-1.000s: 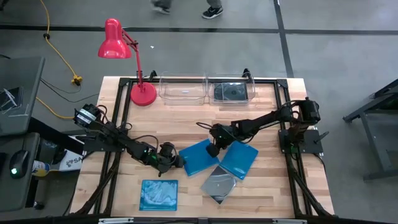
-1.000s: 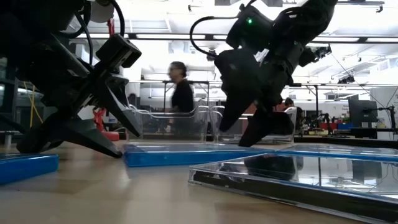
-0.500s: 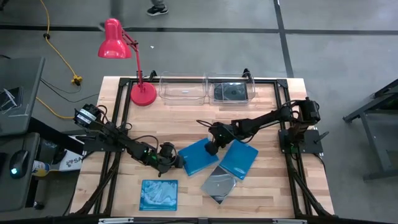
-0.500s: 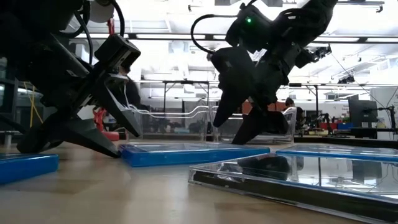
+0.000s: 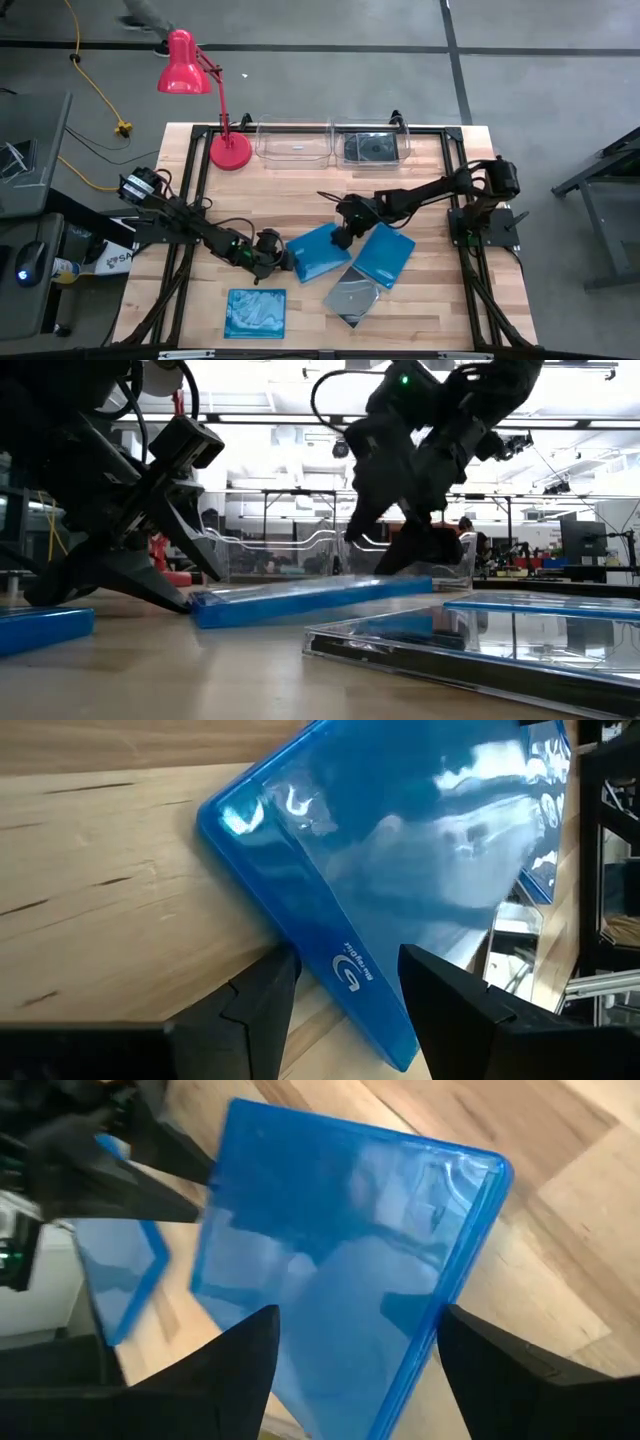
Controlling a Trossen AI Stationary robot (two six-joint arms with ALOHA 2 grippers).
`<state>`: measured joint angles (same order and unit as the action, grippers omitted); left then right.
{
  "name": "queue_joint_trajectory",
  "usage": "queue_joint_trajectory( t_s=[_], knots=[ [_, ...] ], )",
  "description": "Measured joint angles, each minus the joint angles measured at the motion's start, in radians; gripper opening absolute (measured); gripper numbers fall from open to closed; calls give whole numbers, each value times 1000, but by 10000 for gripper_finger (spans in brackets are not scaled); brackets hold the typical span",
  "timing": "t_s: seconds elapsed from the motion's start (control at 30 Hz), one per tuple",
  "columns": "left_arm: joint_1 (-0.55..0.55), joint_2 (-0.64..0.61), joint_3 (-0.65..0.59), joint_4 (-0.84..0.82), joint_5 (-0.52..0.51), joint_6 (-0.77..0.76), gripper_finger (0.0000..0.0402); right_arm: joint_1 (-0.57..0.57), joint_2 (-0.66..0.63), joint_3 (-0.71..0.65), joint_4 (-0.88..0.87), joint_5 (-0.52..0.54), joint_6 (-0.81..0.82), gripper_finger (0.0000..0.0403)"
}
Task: Pick & place jewel cases by type
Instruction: Put the top left blue cd case into the left transparent bin
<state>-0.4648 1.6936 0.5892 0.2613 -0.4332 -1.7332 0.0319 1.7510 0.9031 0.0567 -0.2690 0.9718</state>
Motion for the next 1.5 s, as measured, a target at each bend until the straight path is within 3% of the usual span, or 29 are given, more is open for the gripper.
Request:
queue_joint_trajectory(
  t_s=[0.37,0.57,1.07,1.5],
  knots=[
    [0,0,0,-19,0,-1,182,0,-80,3,31,15,-11,246],
    [0,0,0,-19,-1,-1,182,1,-117,9,141,10,-11,245],
    [0,2,0,-18,-20,2,182,4,-117,7,216,-30,-11,245],
    [2,44,31,-15,-95,38,182,16,-115,6,349,-72,-11,245]
  ],
)
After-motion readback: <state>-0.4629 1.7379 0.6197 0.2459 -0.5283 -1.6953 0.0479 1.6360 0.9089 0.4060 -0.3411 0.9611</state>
